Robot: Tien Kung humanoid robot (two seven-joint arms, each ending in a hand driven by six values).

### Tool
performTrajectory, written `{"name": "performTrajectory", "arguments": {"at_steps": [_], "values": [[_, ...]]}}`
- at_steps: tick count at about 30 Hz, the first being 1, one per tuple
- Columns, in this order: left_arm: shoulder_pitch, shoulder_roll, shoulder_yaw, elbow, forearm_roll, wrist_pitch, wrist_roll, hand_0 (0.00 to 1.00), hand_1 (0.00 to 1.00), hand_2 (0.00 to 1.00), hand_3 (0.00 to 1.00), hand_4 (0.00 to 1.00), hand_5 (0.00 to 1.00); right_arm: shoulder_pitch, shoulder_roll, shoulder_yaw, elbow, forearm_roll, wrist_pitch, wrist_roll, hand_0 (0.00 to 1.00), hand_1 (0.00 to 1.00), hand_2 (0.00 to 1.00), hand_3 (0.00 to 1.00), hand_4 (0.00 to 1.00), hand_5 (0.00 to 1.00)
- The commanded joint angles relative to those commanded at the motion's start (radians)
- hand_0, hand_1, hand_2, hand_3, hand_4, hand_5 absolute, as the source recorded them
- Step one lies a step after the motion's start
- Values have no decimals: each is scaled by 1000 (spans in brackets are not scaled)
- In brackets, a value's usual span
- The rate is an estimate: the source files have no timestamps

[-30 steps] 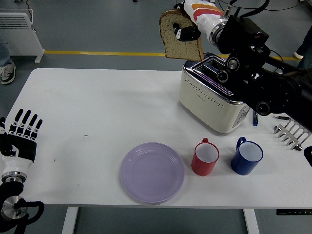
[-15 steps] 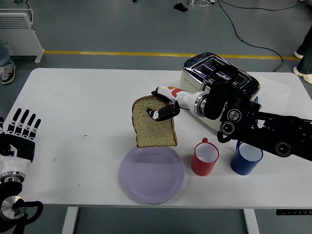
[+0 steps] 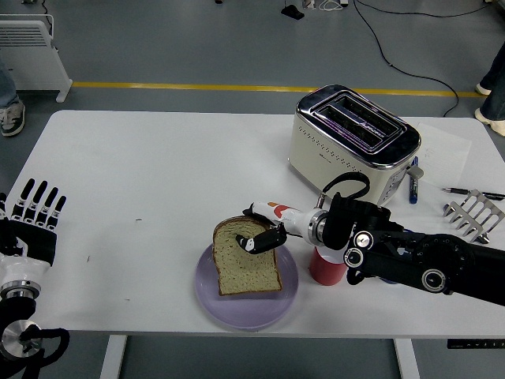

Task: Push plate across desktop,pick up the break from the machine,place the break in the plate

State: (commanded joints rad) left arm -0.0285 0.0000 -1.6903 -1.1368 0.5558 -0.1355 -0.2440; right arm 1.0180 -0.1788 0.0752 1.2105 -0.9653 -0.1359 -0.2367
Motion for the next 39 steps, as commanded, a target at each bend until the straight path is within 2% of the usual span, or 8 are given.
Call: {"name": "performTrajectory", "arguments": {"at_steps": [8, 9, 14, 15, 20, 21, 30, 39], "values": [[4, 0, 4, 0, 0, 1, -1, 815, 780, 772, 741, 557, 998, -19, 40, -22, -68, -46, 17, 38, 539, 529, 551, 586, 437, 265], [4, 0, 4, 0, 0, 1, -1, 815, 779, 769, 741, 557, 998, -20, 43, -23, -73, -51, 17, 41, 629, 661, 673, 750, 568, 296], [6, 0, 7, 0, -1, 2, -2, 815, 779, 769, 741, 557, 998, -26, 64, -17, -118, -104, -26, 74, 629, 661, 673, 750, 568, 296], [6, 0, 7, 0, -1, 2, -2, 815, 779, 769, 741, 552, 998, -26, 66, -16, -122, -110, -30, 77, 724, 750, 795, 881, 677, 312], [5, 0, 6, 0, -2, 2, -3, 815, 779, 769, 741, 552, 998, -25, 77, -6, -148, -183, -43, 88, 724, 750, 795, 881, 677, 312], [5, 0, 5, 0, -2, 2, -3, 815, 778, 769, 741, 547, 998, -25, 77, -4, -153, -200, -41, 88, 820, 829, 923, 995, 741, 303], [3, 0, -1, 0, -3, 2, -3, 815, 778, 769, 741, 542, 998, -26, 71, 17, -143, -254, -70, 96, 846, 846, 959, 998, 763, 311], [0, 0, -7, -4, -2, 3, -4, 815, 778, 767, 741, 543, 998, -27, 40, 112, -38, -287, -124, 116, 852, 850, 942, 976, 759, 330]]}}
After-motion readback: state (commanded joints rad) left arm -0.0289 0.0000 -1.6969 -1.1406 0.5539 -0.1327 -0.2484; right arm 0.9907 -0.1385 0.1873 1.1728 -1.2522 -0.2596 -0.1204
